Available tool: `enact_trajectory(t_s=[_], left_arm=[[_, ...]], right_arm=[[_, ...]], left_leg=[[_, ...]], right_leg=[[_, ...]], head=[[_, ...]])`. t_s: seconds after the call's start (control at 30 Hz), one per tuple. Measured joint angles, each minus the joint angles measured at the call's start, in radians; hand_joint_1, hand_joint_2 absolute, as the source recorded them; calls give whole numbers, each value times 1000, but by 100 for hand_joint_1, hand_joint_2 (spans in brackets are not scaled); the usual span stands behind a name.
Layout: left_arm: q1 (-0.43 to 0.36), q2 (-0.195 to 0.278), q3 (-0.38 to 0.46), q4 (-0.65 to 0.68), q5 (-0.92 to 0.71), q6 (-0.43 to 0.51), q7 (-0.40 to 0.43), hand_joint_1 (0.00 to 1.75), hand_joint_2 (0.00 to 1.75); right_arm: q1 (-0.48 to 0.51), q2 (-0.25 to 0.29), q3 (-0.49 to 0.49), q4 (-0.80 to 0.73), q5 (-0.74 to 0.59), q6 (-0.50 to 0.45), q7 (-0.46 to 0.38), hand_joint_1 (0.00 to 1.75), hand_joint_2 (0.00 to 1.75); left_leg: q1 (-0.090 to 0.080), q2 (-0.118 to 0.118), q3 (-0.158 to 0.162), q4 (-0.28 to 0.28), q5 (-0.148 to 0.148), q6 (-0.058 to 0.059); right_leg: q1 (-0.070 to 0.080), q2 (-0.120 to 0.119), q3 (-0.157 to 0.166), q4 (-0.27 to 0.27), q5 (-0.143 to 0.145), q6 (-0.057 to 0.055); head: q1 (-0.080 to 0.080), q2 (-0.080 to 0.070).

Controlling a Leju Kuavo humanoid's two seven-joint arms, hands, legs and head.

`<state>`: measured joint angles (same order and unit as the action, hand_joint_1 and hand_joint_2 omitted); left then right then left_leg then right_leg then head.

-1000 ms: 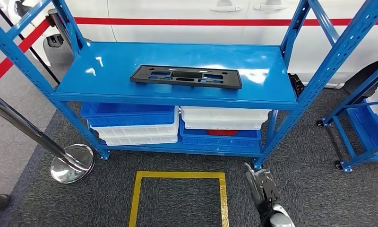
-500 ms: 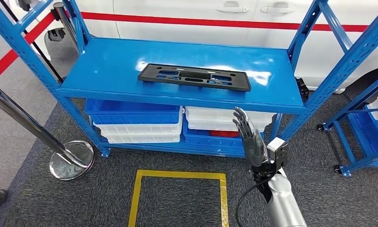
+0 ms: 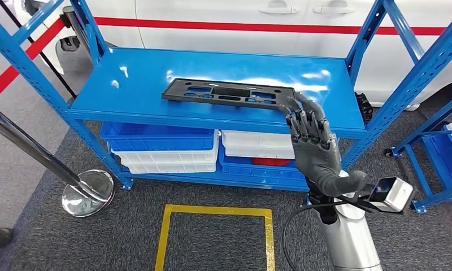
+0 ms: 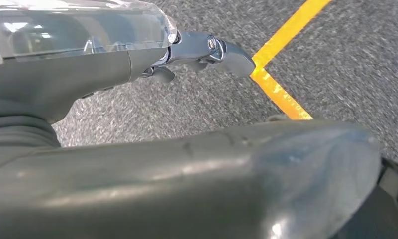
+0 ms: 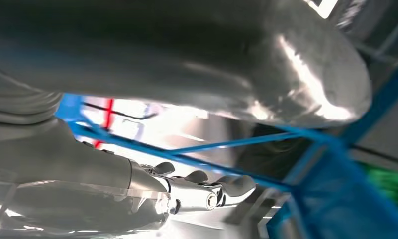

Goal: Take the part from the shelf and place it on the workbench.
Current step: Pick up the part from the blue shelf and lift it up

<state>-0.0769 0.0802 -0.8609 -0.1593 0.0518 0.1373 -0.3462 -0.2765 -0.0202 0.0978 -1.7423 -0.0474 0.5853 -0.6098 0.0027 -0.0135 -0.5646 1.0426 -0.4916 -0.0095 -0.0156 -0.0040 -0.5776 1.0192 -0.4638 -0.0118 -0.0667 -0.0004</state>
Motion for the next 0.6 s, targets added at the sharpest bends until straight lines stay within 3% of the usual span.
enact_trajectory(t_s=[0.03, 0.1, 0.13, 0.17, 0.2, 0.23, 0.3, 0.33, 0.5, 0.53, 0.6], left_arm=[[-2, 2, -5, 1, 0, 0, -2, 0, 0], [-5, 2, -15, 4, 0, -1, -6, 0, 0], [-6, 3, -19, 6, 0, -1, -9, 0, 0], [-7, 3, -23, 8, 0, -2, -11, 0, 0], [-7, 5, -28, 10, 0, -3, -14, 0, 0], [-7, 6, -33, 11, 0, -3, -16, 0, 0], [-7, 11, -39, 15, 0, -4, -19, 0, 0], [-9, 13, -41, 17, 0, -4, -20, 0, 0], [-15, 14, -46, 20, 0, -6, -23, 0, 0], [-16, 15, -47, 20, 0, -6, -23, 0, 0], [-18, 15, -48, 20, 0, -6, -23, 0, 0]], right_arm=[[-1, 0, 6, -25, -12, 12, -3, 0, 0], [-1, 0, 13, -74, -40, 42, -5, 0, 0], [1, 0, 14, -96, -56, 59, -7, 0, 0], [2, 0, 14, -119, -73, 77, -8, 0, 0], [4, 0, 14, -140, -89, 95, -9, 0, 0], [5, 0, 14, -158, -105, 112, -11, 0, 0], [6, -1, 14, -191, -131, 141, -12, 0, 0], [6, -1, 14, -204, -139, 151, -13, 0, 0], [7, -7, 14, -246, -150, 159, -14, 0, 0], [7, -8, 14, -251, -151, 159, -14, 0, 0], [9, -11, 14, -254, -151, 160, -14, 0, 0]], left_leg=[[1, 2, -19, 42, -20, -5], [5, 5, -89, 175, -72, -12], [7, 5, -126, 234, -87, -15], [9, 6, -149, 264, -82, -16], [10, 6, -153, 253, -56, -16], [10, 7, -137, 202, -13, -15], [8, 8, -84, 71, 61, -8], [6, 9, -63, 25, 74, -3], [3, 6, -36, -20, 55, 28], [4, 6, -29, -26, 53, 34], [4, 7, -20, -31, 47, 43]], right_leg=[[-2, -1, 7, -3, -2, -6], [-1, -3, 17, -4, -11, -12], [-1, -4, 22, -3, -16, -13], [0, -3, 28, -3, -21, -13], [-1, -2, 36, -3, -28, -12], [-1, -1, 46, -3, -35, -10], [-1, 1, 65, -2, -50, -2], [1, 1, 69, -2, -56, 4], [1, 0, 68, 12, -78, 31], [0, 1, 50, 49, -95, 34], [0, 2, -27, 179, -141, 36]], head=[[0, 0], [0, 0], [0, 0], [0, 0], [0, 0], [0, 0], [0, 0], [0, 0], [0, 0], [0, 0], [0, 0]])
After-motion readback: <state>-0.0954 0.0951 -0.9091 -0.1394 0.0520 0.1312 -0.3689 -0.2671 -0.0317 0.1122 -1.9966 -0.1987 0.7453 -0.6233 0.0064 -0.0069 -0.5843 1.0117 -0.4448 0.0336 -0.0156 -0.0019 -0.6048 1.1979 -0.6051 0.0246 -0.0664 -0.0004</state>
